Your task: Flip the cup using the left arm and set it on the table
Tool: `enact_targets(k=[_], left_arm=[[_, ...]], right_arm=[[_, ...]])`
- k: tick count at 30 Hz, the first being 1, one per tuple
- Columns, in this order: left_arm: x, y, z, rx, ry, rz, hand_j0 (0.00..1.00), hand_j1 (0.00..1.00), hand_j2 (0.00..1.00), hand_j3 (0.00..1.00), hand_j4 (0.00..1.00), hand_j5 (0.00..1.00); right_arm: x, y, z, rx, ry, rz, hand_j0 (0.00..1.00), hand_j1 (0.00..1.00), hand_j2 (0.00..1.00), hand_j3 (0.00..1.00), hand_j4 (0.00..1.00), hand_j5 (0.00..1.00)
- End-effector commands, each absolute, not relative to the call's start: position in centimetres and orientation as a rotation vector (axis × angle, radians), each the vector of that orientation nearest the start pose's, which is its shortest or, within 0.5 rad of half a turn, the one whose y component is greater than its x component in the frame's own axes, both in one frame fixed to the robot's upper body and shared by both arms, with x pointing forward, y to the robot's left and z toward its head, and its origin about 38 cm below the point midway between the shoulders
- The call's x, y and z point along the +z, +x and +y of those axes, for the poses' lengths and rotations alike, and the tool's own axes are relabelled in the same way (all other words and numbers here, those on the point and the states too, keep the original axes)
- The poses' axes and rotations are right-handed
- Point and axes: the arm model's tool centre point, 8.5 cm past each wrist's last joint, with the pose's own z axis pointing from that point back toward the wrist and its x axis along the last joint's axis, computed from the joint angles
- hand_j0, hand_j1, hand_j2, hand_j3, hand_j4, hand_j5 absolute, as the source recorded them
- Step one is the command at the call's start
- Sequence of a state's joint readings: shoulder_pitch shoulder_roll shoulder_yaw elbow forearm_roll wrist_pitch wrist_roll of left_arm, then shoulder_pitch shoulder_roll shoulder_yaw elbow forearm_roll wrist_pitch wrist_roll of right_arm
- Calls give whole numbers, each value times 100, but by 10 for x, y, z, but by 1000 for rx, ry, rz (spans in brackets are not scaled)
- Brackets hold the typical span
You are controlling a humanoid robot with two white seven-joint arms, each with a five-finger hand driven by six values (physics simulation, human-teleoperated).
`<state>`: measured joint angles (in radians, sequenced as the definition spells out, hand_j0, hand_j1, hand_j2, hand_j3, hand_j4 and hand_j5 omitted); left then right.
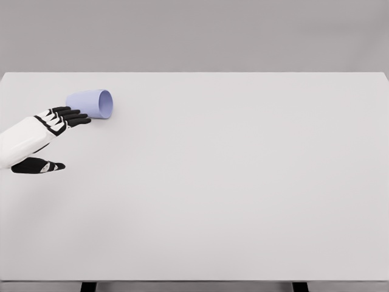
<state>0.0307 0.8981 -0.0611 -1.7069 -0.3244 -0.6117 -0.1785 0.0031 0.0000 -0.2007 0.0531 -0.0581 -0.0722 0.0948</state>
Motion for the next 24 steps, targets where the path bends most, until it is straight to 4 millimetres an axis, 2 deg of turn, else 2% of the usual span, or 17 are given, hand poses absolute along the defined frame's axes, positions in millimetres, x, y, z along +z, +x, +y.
enact_targets(k=[1, 12, 15, 17, 20, 21, 23, 24], left_arm=[[207, 332, 372, -1618, 510, -1741, 100, 100, 100, 100, 100, 100], [212, 336, 378, -1618, 546, -1734, 100, 100, 100, 100, 100, 100], [224, 342, 390, -1591, 606, -1740, 100, 100, 100, 100, 100, 100], [227, 345, 387, -1612, 587, -1735, 100, 100, 100, 100, 100, 100], [241, 362, 390, -1774, 553, -1568, 100, 100, 100, 100, 100, 100], [244, 370, 396, -1771, 533, -1482, 100, 100, 100, 100, 100, 100], [245, 390, 398, -1656, 516, -1389, 100, 100, 100, 100, 100, 100], [238, 405, 396, -1604, 499, -1363, 100, 100, 100, 100, 100, 100]], right_arm=[[-261, -11, -262, -264, 3, -39, 100, 100, 100, 100, 100, 100], [-261, -11, -262, -257, 3, -39, 100, 100, 100, 100, 100, 100], [-261, -11, -262, -255, 3, -39, 100, 100, 100, 100, 100, 100], [-261, -11, -262, -257, 3, -39, 100, 100, 100, 100, 100, 100], [-261, -11, -262, -257, 3, -39, 100, 100, 100, 100, 100, 100], [-261, -11, -262, -255, 3, -39, 100, 100, 100, 100, 100, 100], [-261, -11, -262, -257, 3, -39, 100, 100, 100, 100, 100, 100], [-261, -11, -262, -257, 3, -39, 100, 100, 100, 100, 100, 100]])
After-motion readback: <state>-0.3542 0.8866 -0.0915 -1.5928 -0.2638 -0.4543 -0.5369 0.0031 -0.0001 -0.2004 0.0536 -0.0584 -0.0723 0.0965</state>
